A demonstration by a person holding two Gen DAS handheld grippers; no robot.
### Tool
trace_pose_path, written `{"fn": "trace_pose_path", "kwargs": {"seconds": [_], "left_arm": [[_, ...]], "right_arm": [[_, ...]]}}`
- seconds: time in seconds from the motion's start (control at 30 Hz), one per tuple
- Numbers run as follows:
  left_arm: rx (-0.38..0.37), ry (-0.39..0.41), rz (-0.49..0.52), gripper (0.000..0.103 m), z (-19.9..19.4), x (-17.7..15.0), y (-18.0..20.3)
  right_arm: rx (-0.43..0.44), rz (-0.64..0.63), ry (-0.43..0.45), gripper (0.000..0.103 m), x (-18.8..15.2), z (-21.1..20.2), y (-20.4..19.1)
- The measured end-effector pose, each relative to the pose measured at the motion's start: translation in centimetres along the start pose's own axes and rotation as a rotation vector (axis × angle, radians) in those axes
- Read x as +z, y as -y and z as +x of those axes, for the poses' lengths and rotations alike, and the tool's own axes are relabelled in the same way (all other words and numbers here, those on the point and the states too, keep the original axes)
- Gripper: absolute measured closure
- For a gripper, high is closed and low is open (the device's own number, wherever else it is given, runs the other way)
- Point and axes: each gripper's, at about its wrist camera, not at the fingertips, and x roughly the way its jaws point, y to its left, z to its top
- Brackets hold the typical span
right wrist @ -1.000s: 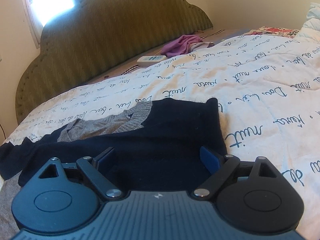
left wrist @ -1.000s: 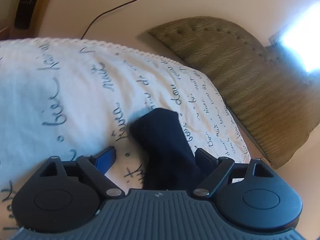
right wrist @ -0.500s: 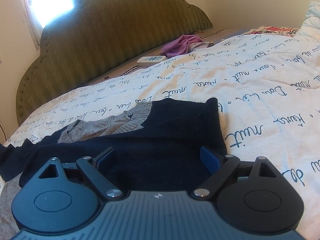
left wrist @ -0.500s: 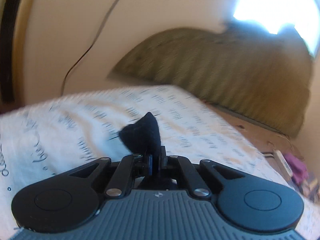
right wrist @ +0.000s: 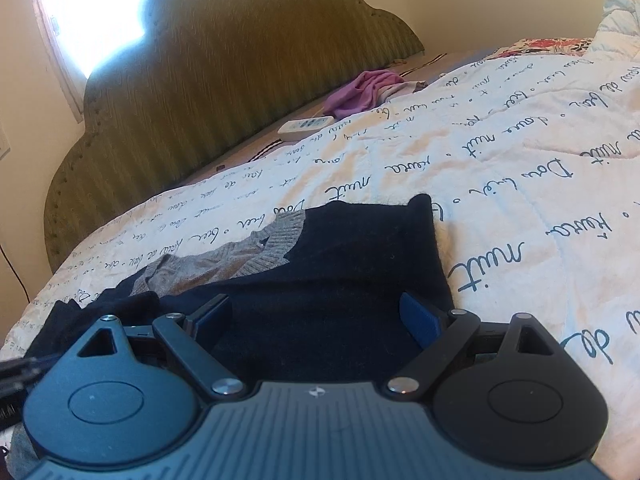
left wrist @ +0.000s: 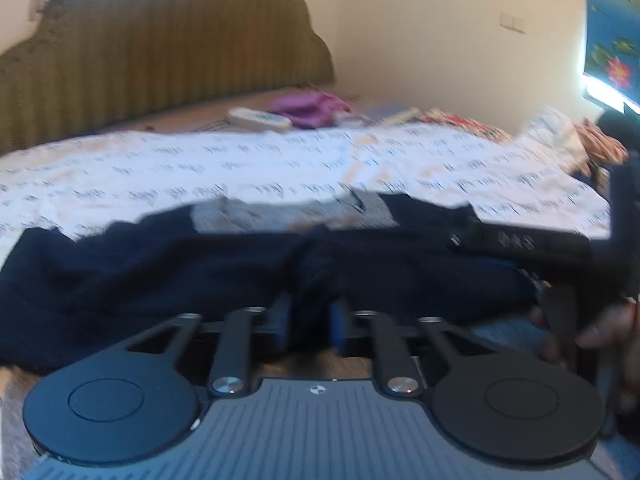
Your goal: Fold small clothes
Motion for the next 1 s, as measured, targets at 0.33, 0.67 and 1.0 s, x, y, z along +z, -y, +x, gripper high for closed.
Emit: {"fn": "trace_pose_path", "kwargs": {"seconds": [0.33, 0.67, 1.0], "left_arm": [[0.074, 0.205, -0.038, 0.001, -10.9, -3.7, -3.6], [0.069, 0.07, -0.144, 0.001, -8.9, -6.4, -5.8], [0.048, 0.059, -0.31, 0.001, -8.9, -7.1, -8.6]], "right_arm": [[-0.053, -0.002, -0.055, 0.011, 1.1, -0.5, -1.2], [0.228, 0.138, -0.395, 0.012, 1.1, 3.2, -9.3], [0.175, -0.075, -0.366, 0.09, 0.8, 3.8, -12.8]]}}
